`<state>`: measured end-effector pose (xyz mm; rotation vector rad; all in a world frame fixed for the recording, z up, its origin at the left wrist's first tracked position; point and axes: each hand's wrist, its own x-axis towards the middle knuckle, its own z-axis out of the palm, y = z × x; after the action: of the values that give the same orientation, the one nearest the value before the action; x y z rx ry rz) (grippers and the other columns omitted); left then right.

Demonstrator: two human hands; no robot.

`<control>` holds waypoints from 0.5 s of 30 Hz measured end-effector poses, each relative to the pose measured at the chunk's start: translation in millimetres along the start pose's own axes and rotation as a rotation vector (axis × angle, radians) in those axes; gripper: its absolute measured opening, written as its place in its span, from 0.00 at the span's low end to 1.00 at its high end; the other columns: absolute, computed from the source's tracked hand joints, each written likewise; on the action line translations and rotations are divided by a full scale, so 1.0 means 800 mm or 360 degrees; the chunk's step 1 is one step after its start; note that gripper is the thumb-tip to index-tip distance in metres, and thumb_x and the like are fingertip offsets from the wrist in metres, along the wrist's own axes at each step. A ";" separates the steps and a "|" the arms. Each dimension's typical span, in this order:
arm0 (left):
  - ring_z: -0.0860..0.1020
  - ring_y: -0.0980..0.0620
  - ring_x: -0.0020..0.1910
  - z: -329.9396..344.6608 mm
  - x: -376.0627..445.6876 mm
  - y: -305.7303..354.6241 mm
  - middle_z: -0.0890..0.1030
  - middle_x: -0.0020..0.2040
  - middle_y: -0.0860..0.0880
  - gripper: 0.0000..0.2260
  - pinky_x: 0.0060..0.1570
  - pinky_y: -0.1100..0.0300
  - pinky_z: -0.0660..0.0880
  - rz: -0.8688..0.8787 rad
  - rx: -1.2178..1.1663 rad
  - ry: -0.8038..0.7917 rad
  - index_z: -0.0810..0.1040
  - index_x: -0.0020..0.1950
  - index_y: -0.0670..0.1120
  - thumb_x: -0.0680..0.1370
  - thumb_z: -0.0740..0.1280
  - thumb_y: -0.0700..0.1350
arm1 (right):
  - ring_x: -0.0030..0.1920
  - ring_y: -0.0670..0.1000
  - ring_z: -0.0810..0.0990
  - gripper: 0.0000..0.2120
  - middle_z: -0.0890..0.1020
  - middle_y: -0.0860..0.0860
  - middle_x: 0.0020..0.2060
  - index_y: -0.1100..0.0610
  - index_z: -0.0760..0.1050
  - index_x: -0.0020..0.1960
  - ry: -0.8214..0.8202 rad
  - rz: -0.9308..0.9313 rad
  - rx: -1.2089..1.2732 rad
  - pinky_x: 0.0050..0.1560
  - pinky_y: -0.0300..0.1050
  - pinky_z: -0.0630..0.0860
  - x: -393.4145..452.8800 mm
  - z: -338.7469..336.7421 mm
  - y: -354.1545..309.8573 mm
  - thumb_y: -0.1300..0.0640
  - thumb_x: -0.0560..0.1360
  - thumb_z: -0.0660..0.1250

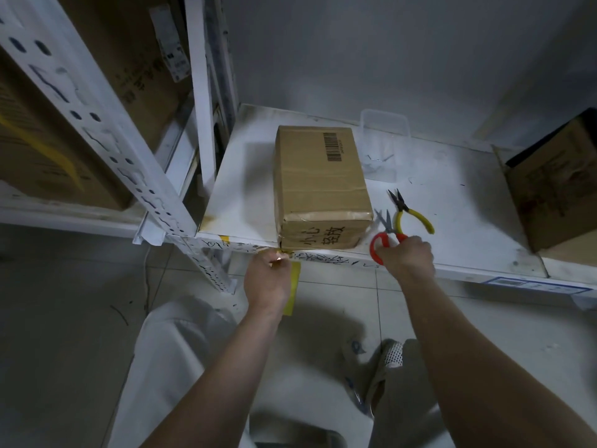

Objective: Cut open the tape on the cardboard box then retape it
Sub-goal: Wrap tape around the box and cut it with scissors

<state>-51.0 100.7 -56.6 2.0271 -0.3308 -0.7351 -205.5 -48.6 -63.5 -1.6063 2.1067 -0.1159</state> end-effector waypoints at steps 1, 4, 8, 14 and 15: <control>0.76 0.46 0.62 -0.001 0.001 0.001 0.79 0.62 0.46 0.03 0.61 0.58 0.70 0.0053 0.0030 -0.0032 0.78 0.43 0.48 0.76 0.66 0.41 | 0.55 0.58 0.76 0.30 0.74 0.58 0.54 0.62 0.70 0.62 0.0037 -0.0025 0.0025 0.56 0.55 0.76 -0.002 0.007 -0.007 0.40 0.71 0.66; 0.72 0.51 0.67 -0.006 0.004 0.001 0.72 0.70 0.50 0.09 0.65 0.63 0.64 0.0208 0.0070 -0.0129 0.74 0.37 0.49 0.76 0.67 0.40 | 0.58 0.59 0.74 0.27 0.71 0.59 0.58 0.63 0.69 0.65 0.0098 -0.0098 0.0140 0.57 0.54 0.73 0.002 0.019 -0.019 0.43 0.76 0.62; 0.70 0.54 0.68 -0.010 0.010 0.003 0.69 0.72 0.54 0.09 0.58 0.70 0.60 0.0371 0.0248 -0.0196 0.74 0.37 0.49 0.76 0.67 0.41 | 0.56 0.60 0.76 0.18 0.75 0.59 0.56 0.61 0.75 0.60 0.0545 -0.0409 0.0297 0.52 0.52 0.73 -0.004 0.013 -0.022 0.50 0.79 0.55; 0.70 0.54 0.68 -0.016 0.011 0.003 0.68 0.72 0.54 0.12 0.56 0.73 0.59 0.0462 0.0279 -0.0203 0.72 0.35 0.53 0.76 0.67 0.40 | 0.67 0.59 0.67 0.36 0.70 0.58 0.67 0.50 0.67 0.68 0.0632 -0.1519 0.0027 0.66 0.60 0.61 -0.076 0.021 -0.065 0.31 0.67 0.61; 0.70 0.54 0.68 -0.018 0.011 0.004 0.68 0.72 0.54 0.13 0.57 0.72 0.60 0.0474 0.0288 -0.0213 0.71 0.34 0.54 0.76 0.67 0.40 | 0.69 0.60 0.66 0.37 0.69 0.57 0.68 0.48 0.67 0.69 0.0593 -0.1570 -0.0138 0.67 0.63 0.60 -0.080 0.027 -0.070 0.30 0.65 0.64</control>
<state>-35.0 104.4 -51.7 2.0392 -0.7834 -0.6738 -135.0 -1.9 -42.0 -2.6930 1.3386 -0.6894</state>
